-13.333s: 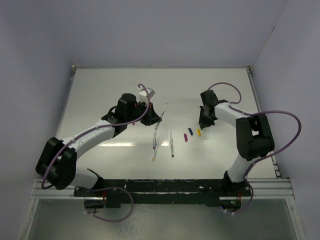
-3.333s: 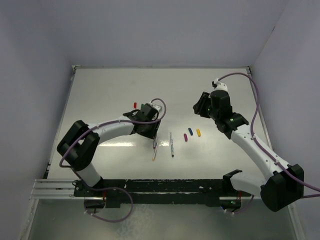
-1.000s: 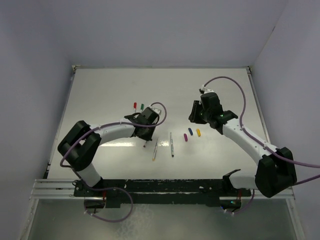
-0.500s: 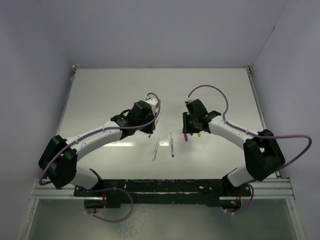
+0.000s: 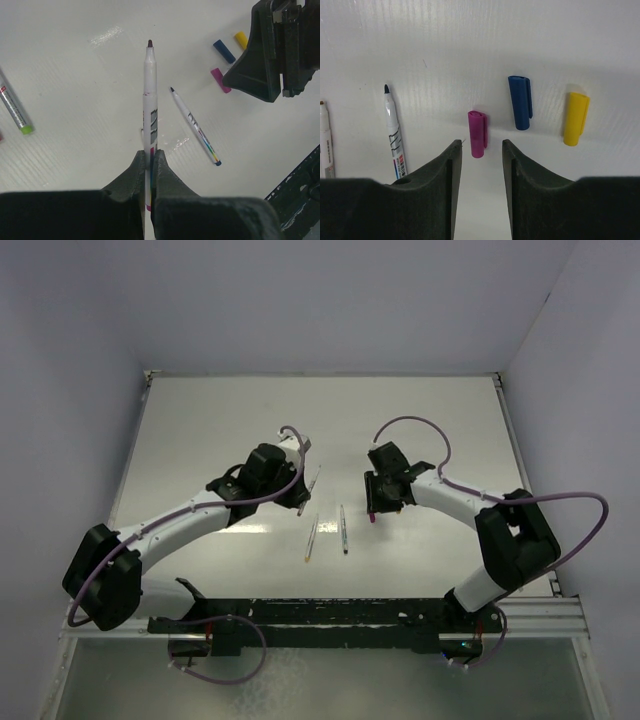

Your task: Insert the pens into the pen caps

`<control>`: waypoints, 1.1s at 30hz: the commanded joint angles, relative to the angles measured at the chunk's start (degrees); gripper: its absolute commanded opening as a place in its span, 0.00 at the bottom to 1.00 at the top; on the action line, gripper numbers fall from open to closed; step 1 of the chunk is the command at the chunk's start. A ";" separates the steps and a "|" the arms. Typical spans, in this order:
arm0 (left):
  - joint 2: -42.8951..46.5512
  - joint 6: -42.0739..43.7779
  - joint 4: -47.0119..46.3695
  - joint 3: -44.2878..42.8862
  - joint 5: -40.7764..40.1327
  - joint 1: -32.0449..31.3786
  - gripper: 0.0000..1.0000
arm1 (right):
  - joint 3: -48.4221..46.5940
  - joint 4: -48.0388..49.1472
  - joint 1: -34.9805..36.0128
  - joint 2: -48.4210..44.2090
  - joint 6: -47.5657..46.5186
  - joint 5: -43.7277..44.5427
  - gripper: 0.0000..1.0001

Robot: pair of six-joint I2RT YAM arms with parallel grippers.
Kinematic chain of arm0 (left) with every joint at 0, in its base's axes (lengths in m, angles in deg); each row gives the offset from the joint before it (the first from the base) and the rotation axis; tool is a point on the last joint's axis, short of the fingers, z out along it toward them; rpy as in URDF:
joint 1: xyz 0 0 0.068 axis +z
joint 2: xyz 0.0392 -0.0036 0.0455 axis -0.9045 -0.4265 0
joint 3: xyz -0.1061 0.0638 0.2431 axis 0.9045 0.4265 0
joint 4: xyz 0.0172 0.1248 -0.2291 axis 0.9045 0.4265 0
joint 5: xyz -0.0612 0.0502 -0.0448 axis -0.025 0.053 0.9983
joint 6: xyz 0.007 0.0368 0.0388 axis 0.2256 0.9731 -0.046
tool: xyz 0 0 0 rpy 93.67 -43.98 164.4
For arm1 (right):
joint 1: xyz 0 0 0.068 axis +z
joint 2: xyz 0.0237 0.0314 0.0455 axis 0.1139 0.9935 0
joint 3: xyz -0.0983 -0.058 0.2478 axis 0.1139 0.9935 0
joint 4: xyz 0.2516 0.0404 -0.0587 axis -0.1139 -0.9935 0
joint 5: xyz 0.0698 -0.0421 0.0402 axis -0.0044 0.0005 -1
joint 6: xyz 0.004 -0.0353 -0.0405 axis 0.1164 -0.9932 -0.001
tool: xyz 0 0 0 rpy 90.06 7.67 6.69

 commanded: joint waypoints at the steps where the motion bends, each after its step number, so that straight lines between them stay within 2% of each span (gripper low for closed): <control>1: 1.49 -1.32 -3.38 0.59 2.46 0.81 0.00 | -1.63 0.06 0.48 0.67 -0.95 1.36 0.41; 18: 0.82 -1.69 -4.18 1.29 4.19 3.00 0.00 | -4.77 -0.28 1.33 4.94 -1.74 2.40 0.38; 25: 0.77 -1.78 -4.06 1.71 4.53 3.85 0.00 | -6.87 -2.64 1.91 6.38 -1.91 2.73 0.34; 33: 0.43 -1.87 -4.78 2.02 5.41 4.90 0.00 | -6.55 -5.27 2.22 5.31 -1.65 2.71 0.34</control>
